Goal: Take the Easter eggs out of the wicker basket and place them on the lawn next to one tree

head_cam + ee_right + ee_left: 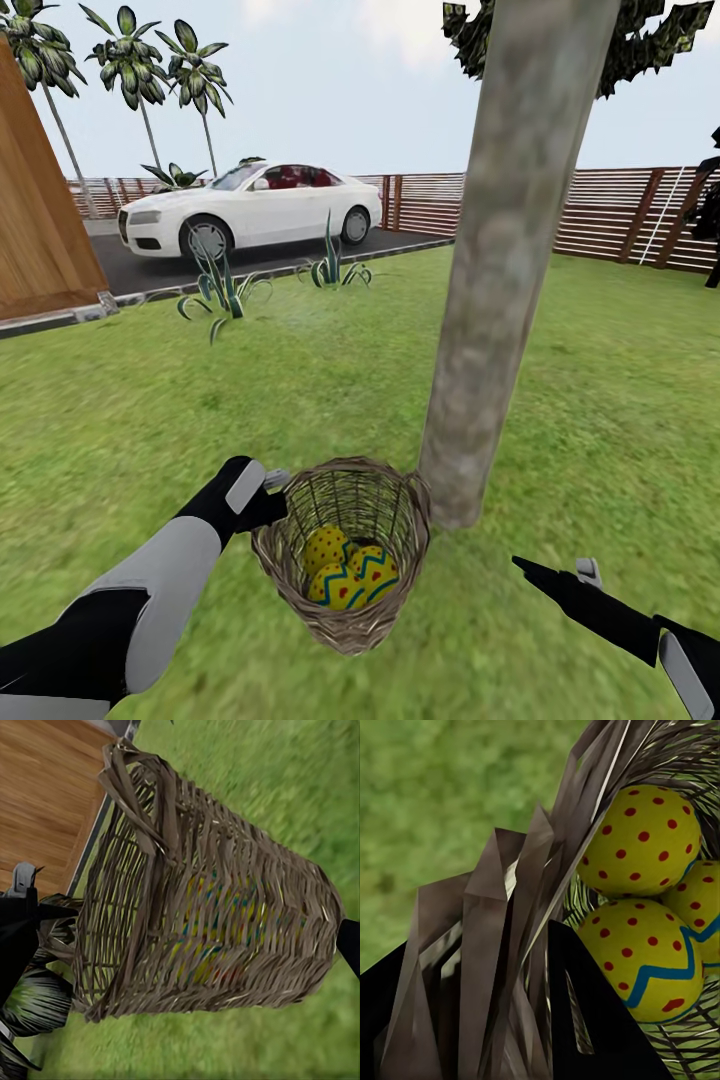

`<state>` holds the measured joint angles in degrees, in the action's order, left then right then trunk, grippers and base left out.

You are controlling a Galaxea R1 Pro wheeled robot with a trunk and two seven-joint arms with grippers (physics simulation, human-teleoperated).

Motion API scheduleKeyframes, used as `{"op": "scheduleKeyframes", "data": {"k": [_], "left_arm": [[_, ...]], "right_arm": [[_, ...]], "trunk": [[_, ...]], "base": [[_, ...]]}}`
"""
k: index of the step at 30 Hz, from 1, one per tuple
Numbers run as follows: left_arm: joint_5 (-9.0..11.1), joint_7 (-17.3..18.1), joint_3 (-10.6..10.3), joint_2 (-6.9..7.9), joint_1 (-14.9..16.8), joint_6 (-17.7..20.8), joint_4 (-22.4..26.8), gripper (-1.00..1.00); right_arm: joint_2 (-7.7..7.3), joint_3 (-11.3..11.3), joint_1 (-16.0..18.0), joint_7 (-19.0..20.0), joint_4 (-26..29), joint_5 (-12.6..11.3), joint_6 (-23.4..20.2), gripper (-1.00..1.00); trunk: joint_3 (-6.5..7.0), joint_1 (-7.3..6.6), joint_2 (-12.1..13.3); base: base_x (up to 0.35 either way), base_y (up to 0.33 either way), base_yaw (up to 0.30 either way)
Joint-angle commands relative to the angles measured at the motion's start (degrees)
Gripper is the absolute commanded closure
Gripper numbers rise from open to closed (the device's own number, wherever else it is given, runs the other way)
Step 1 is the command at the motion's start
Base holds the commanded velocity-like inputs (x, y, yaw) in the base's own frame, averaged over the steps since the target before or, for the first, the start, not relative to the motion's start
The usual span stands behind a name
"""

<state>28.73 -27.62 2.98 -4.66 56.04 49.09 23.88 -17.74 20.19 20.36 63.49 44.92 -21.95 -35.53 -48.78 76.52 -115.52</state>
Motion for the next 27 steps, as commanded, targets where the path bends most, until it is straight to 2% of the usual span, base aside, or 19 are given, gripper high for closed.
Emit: {"op": "scheduleKeyframes", "data": {"k": [1,27], "left_arm": [[1.0,-0.4,0.4,-0.05,0.0,0.0,0.1,1.0],[1.0,-0.4,0.4,0.0,0.0,0.0,0.1,1.0]], "right_arm": [[-0.01,0.0,0.0,0.1,0.0,-0.3,-0.4,-1.0],[-0.01,0.0,0.0,0.1,0.0,-0.3,-0.4,-1.0]], "trunk": [[-0.23,0.22,-0.4],[-4.9,5.93,-10.9]], "base": [[0.0,0.0,0.0],[0.0,0.0,0.0]]}}
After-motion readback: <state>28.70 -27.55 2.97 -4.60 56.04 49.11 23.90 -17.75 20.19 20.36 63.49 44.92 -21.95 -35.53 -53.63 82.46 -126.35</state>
